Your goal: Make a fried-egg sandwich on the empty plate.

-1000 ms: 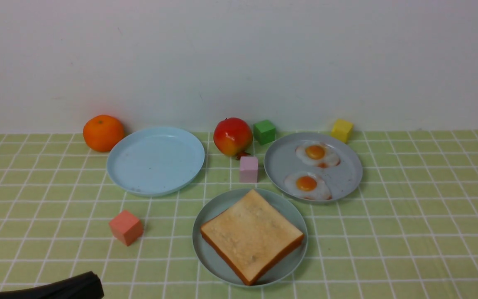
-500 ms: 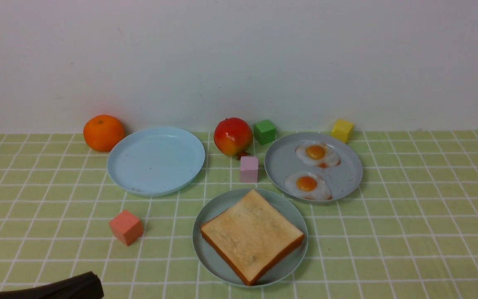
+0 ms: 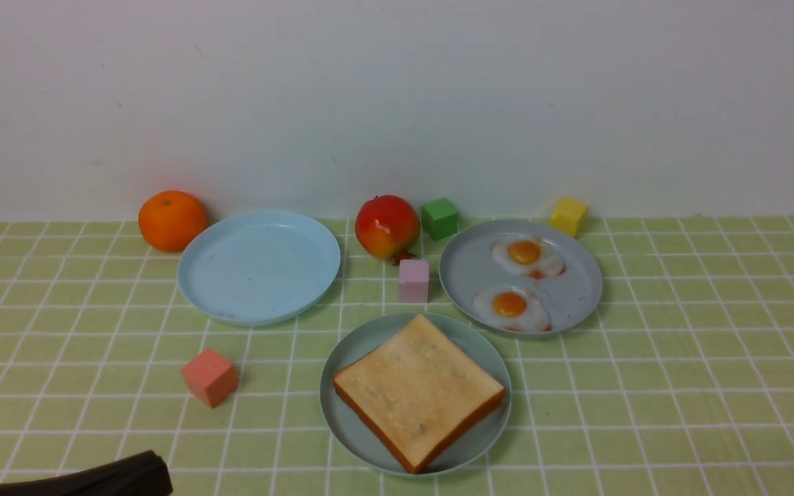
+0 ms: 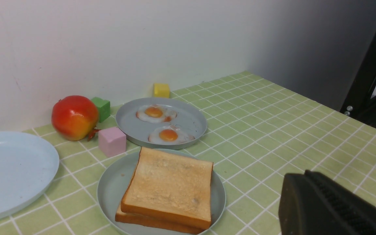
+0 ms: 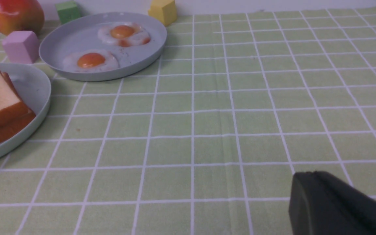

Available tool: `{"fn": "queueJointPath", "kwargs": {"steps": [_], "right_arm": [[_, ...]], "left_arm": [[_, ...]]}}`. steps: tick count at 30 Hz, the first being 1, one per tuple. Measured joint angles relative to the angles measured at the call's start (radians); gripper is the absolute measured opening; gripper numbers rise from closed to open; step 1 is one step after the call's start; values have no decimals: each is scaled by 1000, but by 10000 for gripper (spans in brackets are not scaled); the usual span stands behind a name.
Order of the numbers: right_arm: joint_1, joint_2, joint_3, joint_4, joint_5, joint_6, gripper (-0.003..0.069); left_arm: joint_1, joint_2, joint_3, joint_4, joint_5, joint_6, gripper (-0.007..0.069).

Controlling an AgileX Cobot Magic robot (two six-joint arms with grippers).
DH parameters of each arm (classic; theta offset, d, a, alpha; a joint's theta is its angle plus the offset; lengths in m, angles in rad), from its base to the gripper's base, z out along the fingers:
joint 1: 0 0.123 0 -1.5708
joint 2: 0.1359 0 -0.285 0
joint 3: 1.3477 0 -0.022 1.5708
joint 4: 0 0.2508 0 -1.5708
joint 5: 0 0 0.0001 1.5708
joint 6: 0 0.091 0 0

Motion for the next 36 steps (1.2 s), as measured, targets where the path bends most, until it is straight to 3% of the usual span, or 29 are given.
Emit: {"fn": "queueJointPath", "kwargs": {"steps": [9,17,18,20,23,27,36], "right_arm": [[0,0,0,3,1,0,-1],[0,0,0,3,2,0,5],[0,0,0,3,2,0,5],[0,0,0,3,2,0,8],[0,-1,0,3,2,0,10],[0,-1,0,3,3,0,15],[0,-1,0,3,3,0,23]], "left_arm": [[36,-16,19,3,-4,11,10],[525,-281,108,-94,94,16,-13],[539,-287,110,-94,99,16,-13],[689,-333,138,-112,167,16,-13],[815,-340,206,-151,239,11,-13],[851,-340,245,-176,365,-20,-13],[802,-340,246,-188,379,-27,-13]]}}
